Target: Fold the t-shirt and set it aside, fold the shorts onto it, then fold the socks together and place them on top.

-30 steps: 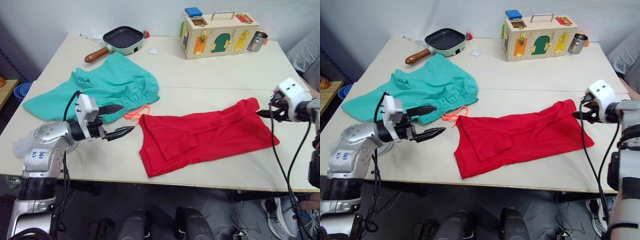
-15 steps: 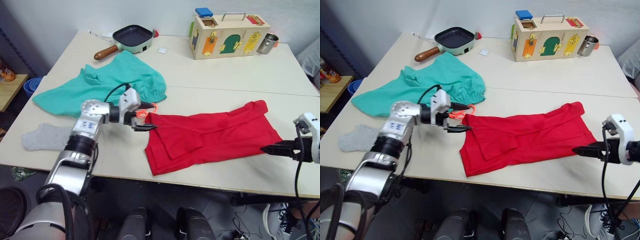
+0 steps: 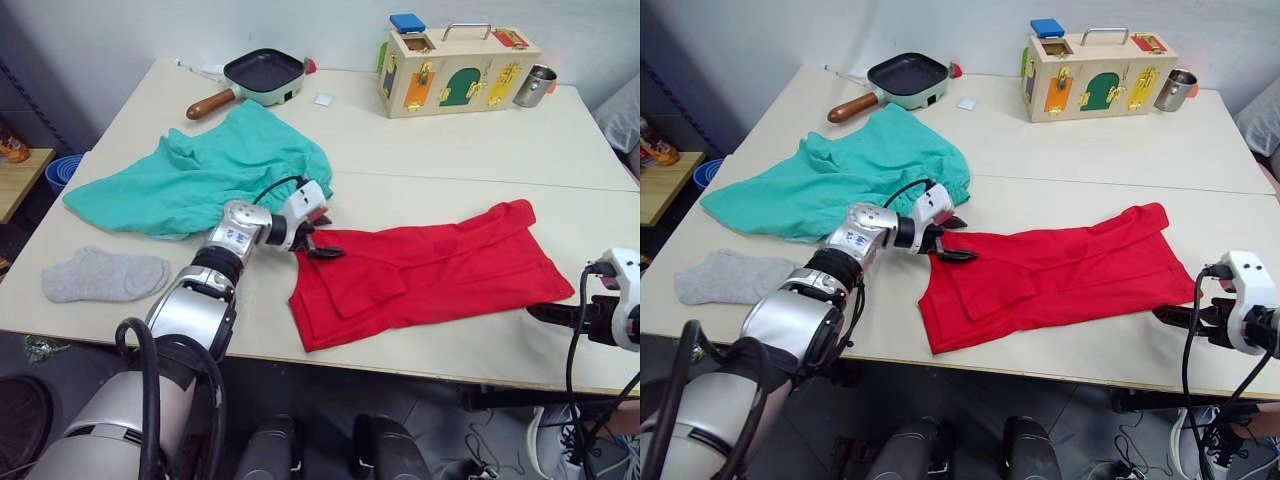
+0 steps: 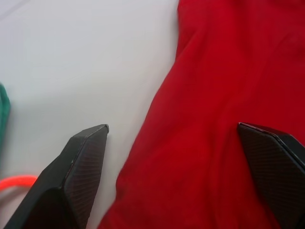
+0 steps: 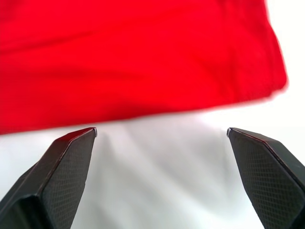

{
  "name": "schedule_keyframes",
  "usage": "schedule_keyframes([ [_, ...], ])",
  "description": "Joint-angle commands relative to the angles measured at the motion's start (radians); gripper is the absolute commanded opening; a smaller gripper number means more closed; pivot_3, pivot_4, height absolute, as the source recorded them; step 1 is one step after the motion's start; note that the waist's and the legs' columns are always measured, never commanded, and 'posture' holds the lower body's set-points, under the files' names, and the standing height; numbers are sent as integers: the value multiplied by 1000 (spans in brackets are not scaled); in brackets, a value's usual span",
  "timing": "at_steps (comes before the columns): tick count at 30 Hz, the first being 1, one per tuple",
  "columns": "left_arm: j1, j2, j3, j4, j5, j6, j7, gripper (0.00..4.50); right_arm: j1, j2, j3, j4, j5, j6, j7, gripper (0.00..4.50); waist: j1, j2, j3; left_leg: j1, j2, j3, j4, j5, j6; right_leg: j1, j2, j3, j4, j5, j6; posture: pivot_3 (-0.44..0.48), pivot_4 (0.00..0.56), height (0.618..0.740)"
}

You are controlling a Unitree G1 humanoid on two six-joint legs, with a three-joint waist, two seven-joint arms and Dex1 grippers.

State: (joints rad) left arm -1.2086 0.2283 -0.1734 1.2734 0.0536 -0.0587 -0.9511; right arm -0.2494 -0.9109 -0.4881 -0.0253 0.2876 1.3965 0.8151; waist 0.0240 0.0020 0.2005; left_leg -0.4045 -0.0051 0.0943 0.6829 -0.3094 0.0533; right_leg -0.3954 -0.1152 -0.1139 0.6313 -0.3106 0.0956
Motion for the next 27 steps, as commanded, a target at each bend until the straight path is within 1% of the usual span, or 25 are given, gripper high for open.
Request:
schedule_keyframes([
  [1, -26, -17, 4, 16, 27, 46, -4, 4127, -19, 22, -15, 23, 23, -2, -51, 4500, 0, -1, -1, 0, 0, 0, 0, 0, 0, 0, 0, 0, 0, 0, 0, 0, 150, 740],
  [2, -21, -20, -6, 20, 39, 70, -32, 3936, -34, 41, -11, 44, 24, -14, -70, 4311, 0, -4, -2, 0, 0, 0, 0, 0, 0, 0, 0, 0, 0, 0, 0, 0, 150, 740],
  [4, -10, -26, -1, 23, 40, 102, -63, 3325, -73, 78, -14, 85, 29, -33, -107, 3852, -5, -8, -5, 1, 0, 0, 0, 0, 0, 1, 0, 0, 0, 0, 0, 0, 150, 740],
  [6, 0, -25, 3, 21, 45, 115, -65, 2730, -101, 103, 1, 108, 27, -54, -138, 3208, -11, -11, -7, 2, 0, 1, 0, 0, 0, 1, 0, 0, 1, 0, 0, 0, 150, 740],
  [7, 5, -22, 1, 18, 52, 113, -66, 2367, -114, 115, 9, 115, 28, -58, -151, 2789, -13, -12, -7, 2, 0, 1, 0, 0, 0, 1, 0, 0, 1, 0, 0, 0, 150, 740],
  [10, 12, -16, 5, 8, 53, 116, -77, 1381, -147, 148, 17, 136, 31, -63, -193, 1742, -25, -13, -8, 3, 0, 0, 0, 0, 0, 2, -1, 3, 2, 0, 0, 0, 150, 740],
  [11, 16, -13, 6, 3, 52, 118, -89, 1012, -159, 160, 18, 151, 30, -68, -207, 1348, -27, -13, -8, 4, 1, 0, 0, 0, 0, 2, -1, 3, 2, 0, 0, 0, 150, 740],
  [14, 28, 0, 10, -14, 48, 122, -120, 92, -186, 185, 30, 207, 17, -121, -241, 360, -29, -16, -10, 4, 1, 1, 0, 0, -1, 2, -1, 3, 3, 0, 0, 0, 150, 740],
  [15, 32, 4, 11, -21, 47, 123, -128, 0, -195, 190, 36, 224, 11, -147, -252, 76, -31, -18, -11, 4, 1, 1, 0, 0, -1, 2, -1, 3, 3, 0, 0, 0, 150, 740],
  [18, 44, 14, 12, -47, 41, 132, -158, 0, -224, 197, 53, 285, -1, -227, -269, 29, -35, -22, -13, 5, 1, 1, 0, 0, -1, 2, -1, 5, 3, 0, 0, 0, 150, 740],
  [21, 64, 29, 19, -113, 22, 167, -196, 0, -260, 193, 87, 344, -13, -343, -265, 29, -43, -22, -13, 7, 1, 2, 0, 0, -1, 3, -1, 6, 4, 0, 0, 0, 150, 740],
  [23, 83, 36, 34, -209, -12, 258, -223, 0, -298, 176, 130, 421, -43, -473, -247, 29, -49, -22, -13, 7, 1, 2, 0, 0, -1, 3, -2, 6, 4, 0, 0, 0, 150, 740],
  [25, 127, 47, 42, -379, -50, 388, -247, 0, -356, 157, 182, 514, -79, -577, -236, 29, -54, -22, -13, 7, 1, 2, 0, 0, -1, 2, -1, 6, 5, 0, 0, 0, 150, 740],
  [27, 188, 66, 39, -584, -84, 529, -256, 0, -431, 150, 221, 631, -111, -673, -238, 29, -55, -21, -13, 6, 1, 3, -1, 0, -1, 2, -1, 6, 5, 0, 0, 0, 150, 740],
])
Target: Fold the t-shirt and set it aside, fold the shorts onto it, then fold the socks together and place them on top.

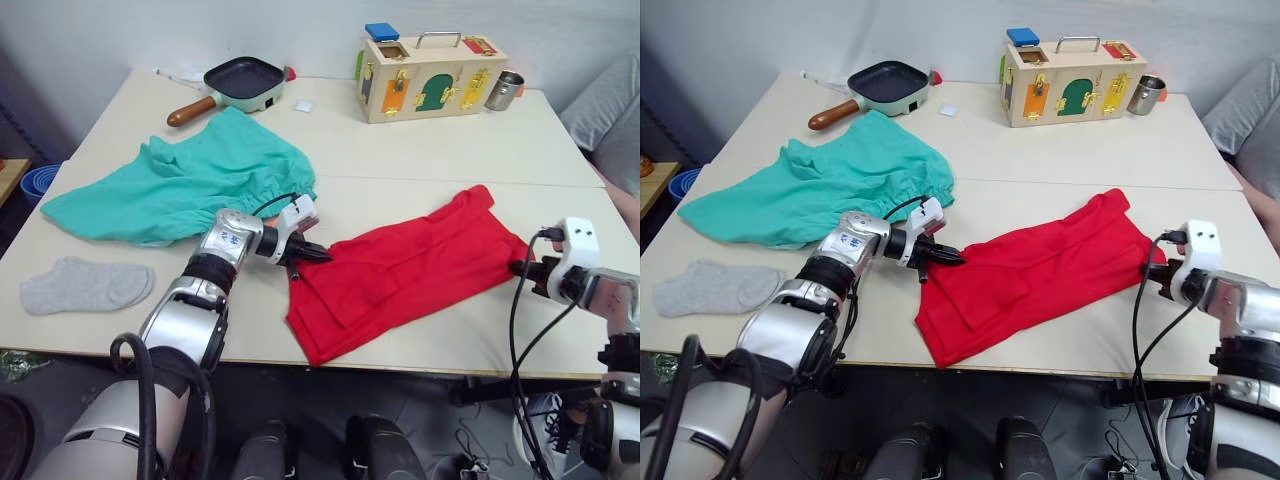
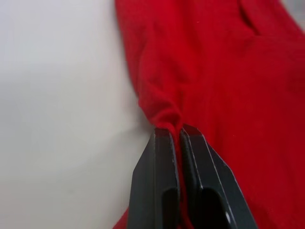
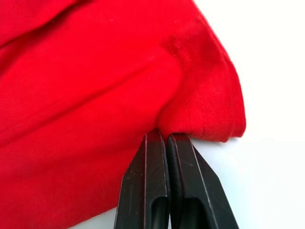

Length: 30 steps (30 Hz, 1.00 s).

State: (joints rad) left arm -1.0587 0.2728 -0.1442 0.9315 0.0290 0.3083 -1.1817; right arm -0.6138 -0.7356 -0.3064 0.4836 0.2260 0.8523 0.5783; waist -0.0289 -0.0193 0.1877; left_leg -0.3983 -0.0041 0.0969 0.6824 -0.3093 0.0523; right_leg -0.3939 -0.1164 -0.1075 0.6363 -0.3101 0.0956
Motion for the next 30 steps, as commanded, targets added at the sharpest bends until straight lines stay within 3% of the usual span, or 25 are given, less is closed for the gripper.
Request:
schedule_keyframes([
  [1, 77, 34, 4, -359, -79, 239, -29, 0, -112, -25, 59, 196, -67, -184, -3, 29, -3, 1, 1, 0, 0, 0, 0, 0, 0, 0, 0, 0, 0, 0, 0, 0, 150, 740],
  [5, 187, 71, -1, -702, -154, 487, 7, 0, -265, -11, 116, 453, -130, -379, -14, 29, 0, 6, 3, -1, 0, 0, -1, 0, 0, -1, 0, 0, 0, 0, 0, 0, 150, 740],
  [9, 356, 103, 20, -1020, -191, 670, 134, 0, -418, 55, 160, 668, -186, -583, -77, 29, -3, 9, 4, -2, 0, -1, -1, 1, 0, -1, 0, 0, -1, 0, 0, 0, 150, 740],
  [13, 446, 95, 46, -1123, -231, 750, 233, 0, -463, 80, 172, 752, -209, -656, -89, 29, 5, 10, 5, -2, 0, -2, -1, 1, -1, -1, 1, 0, -1, 0, 0, 0, 150, 740],
  [18, 551, 88, 49, -1168, -231, 714, 358, 0, -489, 107, 157, 786, -200, -672, -67, 29, 6, 10, 5, -4, 0, -4, -1, 2, 0, 1, 1, 0, -5, 0, 0, 0, 150, 740],
  [19, 571, 82, 61, -1175, -229, 690, 388, 425, -491, 103, 164, 781, -206, -677, -52, 470, 4, 10, 5, -4, 0, -5, -1, 2, 0, 1, 1, 0, -5, 0, 0, 0, 150, 740],
  [22, 561, 98, 129, -1181, -274, 680, 405, 1097, -498, 50, 188, 743, -213, -619, 74, 1369, 5, 11, 5, -4, 0, -5, -2, 3, -1, 1, 2, -1, -5, 0, 0, 0, 150, 740],
  [25, 518, 175, 155, -1147, -316, 633, 344, 2008, -487, -20, 209, 664, -192, -453, 288, 2365, 7, 13, 7, -4, 0, -5, -1, 3, -1, 1, 2, -1, -5, 0, 0, 0, 150, 740],
  [28, 453, 250, 127, -1074, -297, 512, 295, 2858, -397, -90, 246, 447, -135, -223, 517, 3327, 14, 14, 7, -5, 0, -5, -2, 3, -1, 1, 1, -2, -6, 0, 0, 0, 150, 740],
  [30, 391, 283, 87, -1002, -296, 453, 231, 3475, -251, -161, 278, 152, -55, -27, 637, 4000, 21, 14, 7, -5, 0, -5, -2, 2, -2, 1, 2, -2, -7, 0, 0, 0, 150, 740],
])
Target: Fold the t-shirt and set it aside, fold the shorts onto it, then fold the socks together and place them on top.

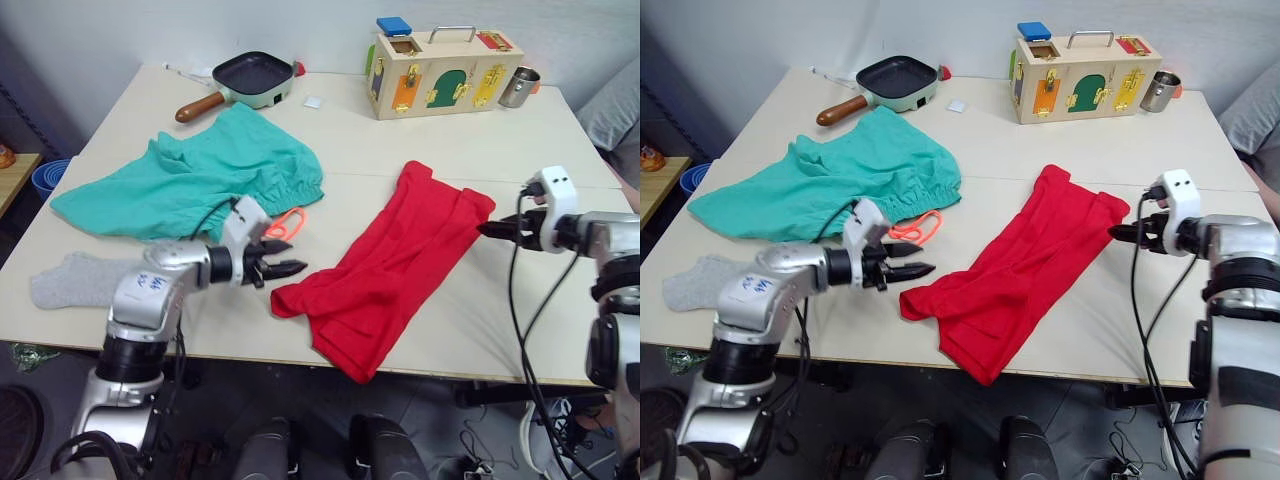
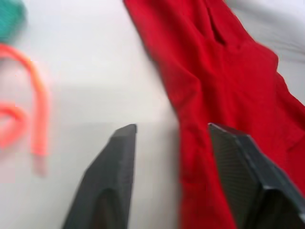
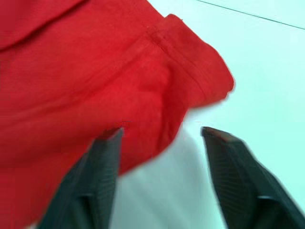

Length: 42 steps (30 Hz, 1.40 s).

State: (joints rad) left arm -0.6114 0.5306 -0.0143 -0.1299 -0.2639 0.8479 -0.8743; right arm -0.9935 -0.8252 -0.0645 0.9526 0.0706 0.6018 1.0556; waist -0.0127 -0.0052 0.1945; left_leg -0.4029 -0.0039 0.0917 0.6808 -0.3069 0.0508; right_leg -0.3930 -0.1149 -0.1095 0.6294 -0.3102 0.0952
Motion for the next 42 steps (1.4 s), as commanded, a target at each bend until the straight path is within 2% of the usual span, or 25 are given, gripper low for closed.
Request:
schedule_keyframes([
  [1, -106, 23, -61, 128, 8, -124, -92, 3728, 229, -121, 46, -515, 179, 353, 214, 4272, 17, 0, 0, 0, 0, 0, 0, 0, 0, 0, 0, 0, 0, 0, 0, 0, 150, 740],
  [2, -141, 21, -73, 179, 16, -152, -102, 4064, 304, -156, 43, -663, 238, 451, 242, 4500, 31, 2, 0, 0, 0, -1, 0, 0, 0, 0, 0, -1, 0, 0, 0, 0, 150, 740],
  [3, -191, 5, -92, 261, 28, -173, -105, 4311, 387, -185, 27, -821, 309, 543, 251, 4500, 33, 2, 0, -1, 0, -2, 0, 0, -1, -1, 0, -2, 0, 0, 0, 0, 150, 740],
  [5, -266, -29, -122, 398, 47, -206, -114, 4311, 492, -195, -21, -1033, 398, 676, 220, 4500, 39, 3, 0, -2, 0, -1, 1, 0, 0, -1, 0, -2, 0, 0, 0, 0, 150, 740],
  [8, -405, -146, -171, 711, 94, -299, -123, 4311, 634, -101, -97, -1311, 485, 862, 95, 4500, 41, 0, -1, -2, -1, -1, 2, 0, 1, 0, 0, -3, 0, 1, 0, 0, 150, 740],
  [11, -490, -245, -203, 943, 151, -439, -108, 4311, 723, 28, -149, -1478, 510, 980, -29, 4500, 45, -1, -2, -1, -1, -1, 2, 0, 1, 0, -1, -3, 0, 1, 0, 0, 150, 740],
  [15, -581, -362, -172, 1183, 170, -517, -76, 4311, 781, 187, -161, -1605, 528, 1013, -217, 4500, 41, -1, -1, -3, -2, 0, 2, -1, 2, -2, -1, -2, -1, 2, 1, 0, 150, 740],
  [19, -626, -437, -151, 1317, 193, -538, -45, 4311, 825, 243, -153, -1667, 559, 1013, -336, 4500, 36, -3, -2, -2, -1, 0, 2, -1, 2, -2, -1, -2, 0, 2, 1, 0, 150, 740],
  [27, -637, -495, -151, 1399, 269, -567, 13, 4311, 842, 341, -120, -1693, 566, 1013, -522, 4500, 35, -15, -10, 1, -1, 1, 2, -1, 2, -2, -2, 0, -1, 2, 0, 0, 150, 740],
  [29, -634, -496, -133, 1405, 264, -563, 24, 3934, 844, 349, -97, -1689, 558, 1013, -548, 4500, 35, -18, -12, 1, -1, 1, 2, -1, 2, -1, -3, 0, -1, 3, -1, 0, 150, 740],
  [30, -633, -499, -118, 1408, 255, -557, 28, 3754, 841, 354, -84, -1685, 552, 1013, -560, 4112, 34, -19, -13, 1, -1, 1, 2, -1, 2, -1, -3, 0, -1, 3, -1, 0, 150, 740],
  [31, -631, -501, -103, 1411, 247, -552, 33, 3510, 838, 363, -73, -1679, 547, 1013, -571, 3946, 33, -19, -13, 2, 0, 0, 2, -2, 2, -1, -3, 0, -1, 3, -1, 0, 150, 740],
  [37, -590, -510, -57, 1415, 247, -554, 68, 1676, 820, 382, 3, -1620, 488, 905, -633, 1896, 22, -18, -14, 3, 0, 1, 0, -2, 1, -2, -3, 0, -1, 3, -1, 0, 150, 740],
  [42, -559, -527, -56, 1408, 266, -561, 79, 148, 814, 382, 6, -1592, 491, 866, -634, 140, 15, -17, -17, 3, 0, 1, 0, -2, 1, -1, -3, 0, -1, 3, -1, 0, 150, 740],
])
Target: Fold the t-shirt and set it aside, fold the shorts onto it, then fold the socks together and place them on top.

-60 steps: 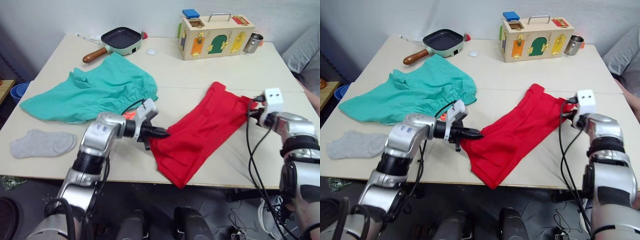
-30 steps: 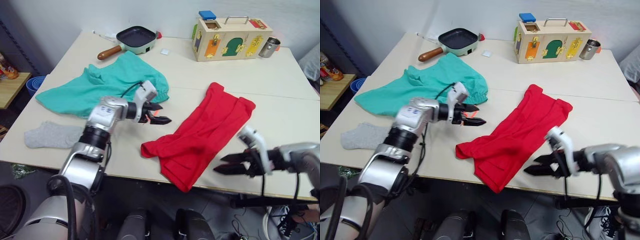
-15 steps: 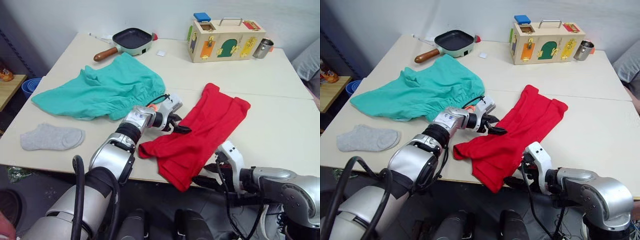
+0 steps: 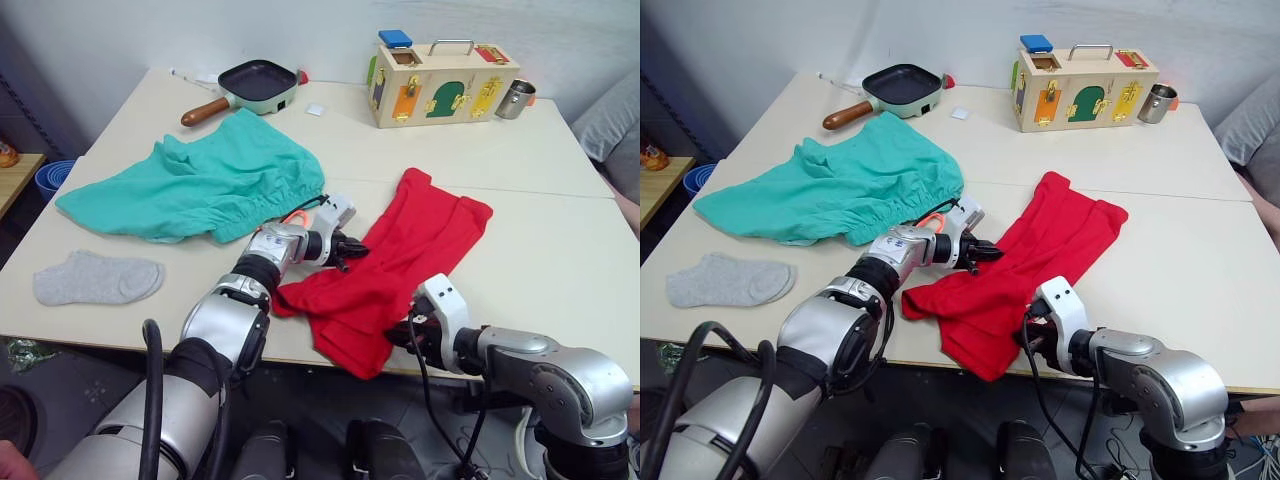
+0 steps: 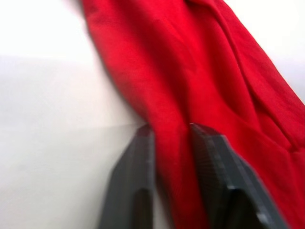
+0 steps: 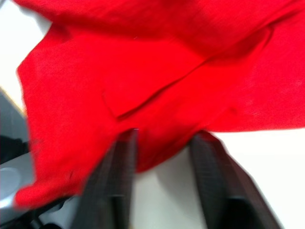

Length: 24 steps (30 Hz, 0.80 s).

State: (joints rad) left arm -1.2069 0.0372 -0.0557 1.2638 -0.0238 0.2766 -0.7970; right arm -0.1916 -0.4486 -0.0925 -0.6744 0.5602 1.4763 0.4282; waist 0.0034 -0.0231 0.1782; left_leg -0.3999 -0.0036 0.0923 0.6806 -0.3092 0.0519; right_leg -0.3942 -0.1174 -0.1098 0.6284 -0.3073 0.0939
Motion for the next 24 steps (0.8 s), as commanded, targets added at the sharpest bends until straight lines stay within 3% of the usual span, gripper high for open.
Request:
schedule_keyframes([
  [1, 40, -36, -13, 12, 26, 10, 9, 24, 12, 2, 34, 39, 4, -14, -5, 16, -1, 1, -1, 0, 0, 0, 0, 0, 0, 0, 0, 0, 0, 0, 0, 0, 150, 740],
  [5, 64, -34, 15, 1, 6, 14, 41, 24, 19, -44, 20, 41, 21, -29, 27, 16, 0, 3, -8, 0, 0, 0, 0, 0, 1, 1, 0, 0, -1, 0, 0, 0, 150, 740],
  [9, 96, -5, 88, -60, -45, 11, 98, 24, 16, -174, -30, 93, 26, -82, 95, 16, 5, 4, -9, 0, 0, 0, 0, -1, 2, 1, -1, 0, -1, 0, 0, 0, 150, 740],
  [11, 119, 3, 115, -138, -69, 5, 135, 24, 15, -253, -37, 139, 16, -131, 135, 16, 3, 4, -9, 0, 0, 0, 0, -2, 3, 1, -1, 0, -2, 0, 0, 0, 150, 740],
  [17, 280, -22, 136, -503, -123, 197, 246, 24, -42, -415, -27, 318, -10, -265, 236, 16, 0, 7, -8, 0, 0, 0, 0, -2, 2, 0, -1, 1, -2, 0, 0, 0, 150, 740],
  [24, 472, -82, 92, -881, -131, 360, 393, 24, -168, -499, 86, 614, -121, -470, 340, 16, 1, 9, -7, -1, 0, 1, 0, -2, 2, 1, 0, 0, -1, 0, 0, 0, 150, 740],
])
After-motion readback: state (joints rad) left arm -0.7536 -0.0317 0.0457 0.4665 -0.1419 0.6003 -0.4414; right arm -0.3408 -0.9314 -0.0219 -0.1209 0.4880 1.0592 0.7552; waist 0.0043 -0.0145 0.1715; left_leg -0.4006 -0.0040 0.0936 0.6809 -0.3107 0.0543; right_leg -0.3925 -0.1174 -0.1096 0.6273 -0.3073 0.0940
